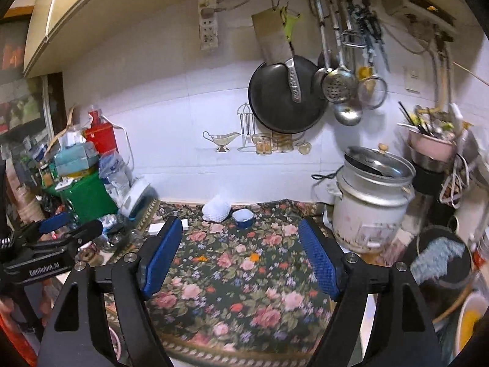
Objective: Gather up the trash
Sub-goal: 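Raise both tools back toward the counter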
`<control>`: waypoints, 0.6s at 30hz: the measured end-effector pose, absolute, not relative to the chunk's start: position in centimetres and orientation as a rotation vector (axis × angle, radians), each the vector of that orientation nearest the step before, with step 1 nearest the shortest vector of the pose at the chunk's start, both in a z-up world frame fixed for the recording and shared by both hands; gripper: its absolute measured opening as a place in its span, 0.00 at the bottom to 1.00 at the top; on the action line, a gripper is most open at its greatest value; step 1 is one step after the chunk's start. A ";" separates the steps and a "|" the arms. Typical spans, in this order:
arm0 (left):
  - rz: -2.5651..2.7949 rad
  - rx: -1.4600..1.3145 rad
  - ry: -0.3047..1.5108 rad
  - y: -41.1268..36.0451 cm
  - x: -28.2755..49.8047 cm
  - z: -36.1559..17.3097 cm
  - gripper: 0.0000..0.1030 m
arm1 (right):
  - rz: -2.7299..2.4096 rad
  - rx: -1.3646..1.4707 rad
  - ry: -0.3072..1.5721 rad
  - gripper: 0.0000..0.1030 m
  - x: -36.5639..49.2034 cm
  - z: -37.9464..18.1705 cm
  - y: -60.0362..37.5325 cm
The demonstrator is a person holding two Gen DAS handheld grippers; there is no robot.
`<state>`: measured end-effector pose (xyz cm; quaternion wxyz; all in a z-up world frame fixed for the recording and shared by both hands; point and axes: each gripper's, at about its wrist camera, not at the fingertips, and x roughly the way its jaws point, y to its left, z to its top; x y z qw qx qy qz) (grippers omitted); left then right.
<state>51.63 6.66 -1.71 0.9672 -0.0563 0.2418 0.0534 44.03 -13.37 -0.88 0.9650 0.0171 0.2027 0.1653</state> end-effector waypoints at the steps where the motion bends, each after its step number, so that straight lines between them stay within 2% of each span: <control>1: 0.122 -0.117 0.494 6.6 52.4 -1.9 0.92 | 0.343 0.024 0.415 0.73 44.9 -1.0 -13.5; 10: 0.216 -0.094 0.562 7.9 58.5 -4.3 0.92 | 0.415 0.010 0.500 0.73 51.6 -3.7 -12.8; 18: 0.187 -0.092 0.689 13.3 66.0 -9.2 0.93 | 0.391 0.038 0.609 0.73 57.5 -6.7 -9.9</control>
